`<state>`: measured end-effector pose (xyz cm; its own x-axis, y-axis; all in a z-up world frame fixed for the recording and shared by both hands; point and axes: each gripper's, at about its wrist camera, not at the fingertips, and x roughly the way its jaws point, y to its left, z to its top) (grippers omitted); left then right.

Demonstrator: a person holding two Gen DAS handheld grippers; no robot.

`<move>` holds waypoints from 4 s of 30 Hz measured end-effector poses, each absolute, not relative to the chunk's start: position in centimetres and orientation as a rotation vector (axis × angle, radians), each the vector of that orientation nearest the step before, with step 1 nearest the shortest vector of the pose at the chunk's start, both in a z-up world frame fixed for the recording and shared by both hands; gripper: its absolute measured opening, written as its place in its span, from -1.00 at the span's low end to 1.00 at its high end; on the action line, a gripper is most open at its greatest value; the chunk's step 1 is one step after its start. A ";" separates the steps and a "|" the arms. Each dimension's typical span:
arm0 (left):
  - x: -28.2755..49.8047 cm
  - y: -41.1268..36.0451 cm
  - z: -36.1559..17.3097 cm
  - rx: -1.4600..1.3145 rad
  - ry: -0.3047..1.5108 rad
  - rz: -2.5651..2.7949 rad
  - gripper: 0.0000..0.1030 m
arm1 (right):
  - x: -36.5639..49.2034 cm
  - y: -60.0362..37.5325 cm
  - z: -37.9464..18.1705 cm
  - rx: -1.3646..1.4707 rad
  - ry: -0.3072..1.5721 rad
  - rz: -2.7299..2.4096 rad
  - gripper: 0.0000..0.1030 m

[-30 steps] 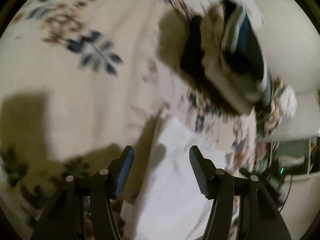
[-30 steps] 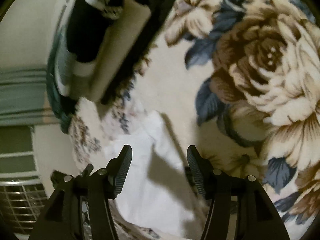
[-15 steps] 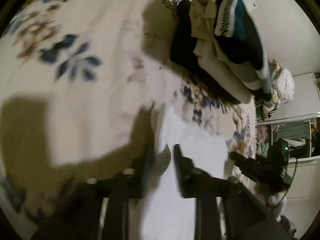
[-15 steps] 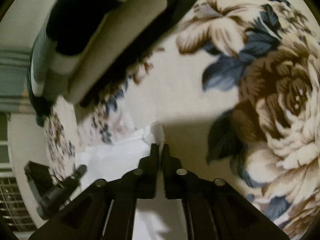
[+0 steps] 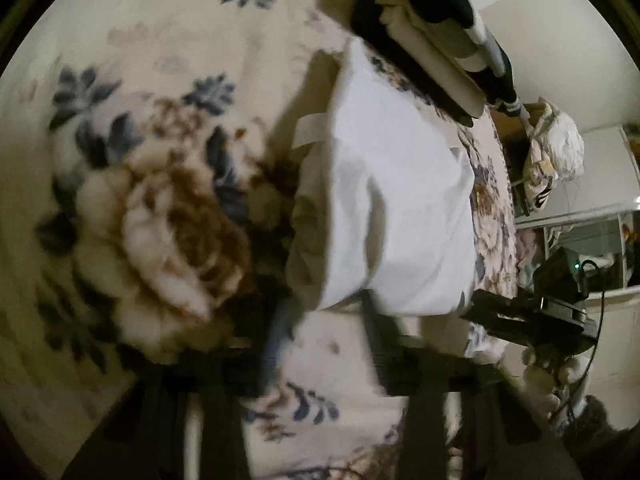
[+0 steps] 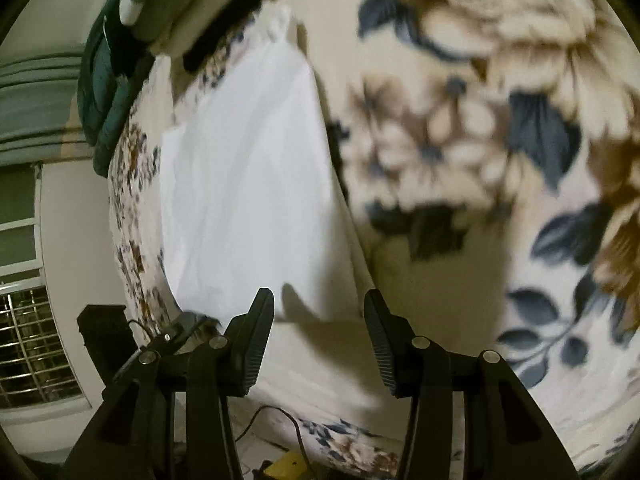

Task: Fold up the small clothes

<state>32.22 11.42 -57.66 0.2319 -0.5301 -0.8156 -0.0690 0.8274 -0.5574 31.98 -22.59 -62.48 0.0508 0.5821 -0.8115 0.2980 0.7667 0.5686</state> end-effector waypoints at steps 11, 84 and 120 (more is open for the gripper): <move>31.5 13.9 -57.1 -0.455 1.318 -0.306 -0.94 | 31.0 -23.8 -62.0 0.705 1.513 0.155 -0.89; 70.8 -1.0 -43.3 -0.223 1.050 -0.289 -0.42 | 70.8 -26.7 -45.8 0.509 1.267 0.338 -0.71; 50.3 -3.6 -23.5 0.006 0.874 -0.002 1.00 | 45.9 -23.9 -20.4 -0.077 0.940 -0.274 1.00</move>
<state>50.30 -3.56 -23.45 0.6421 0.0007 -0.7666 0.0046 1.0000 0.0047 45.88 -23.89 -20.38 0.5582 -0.2653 -0.7862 0.1989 0.9627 -0.1837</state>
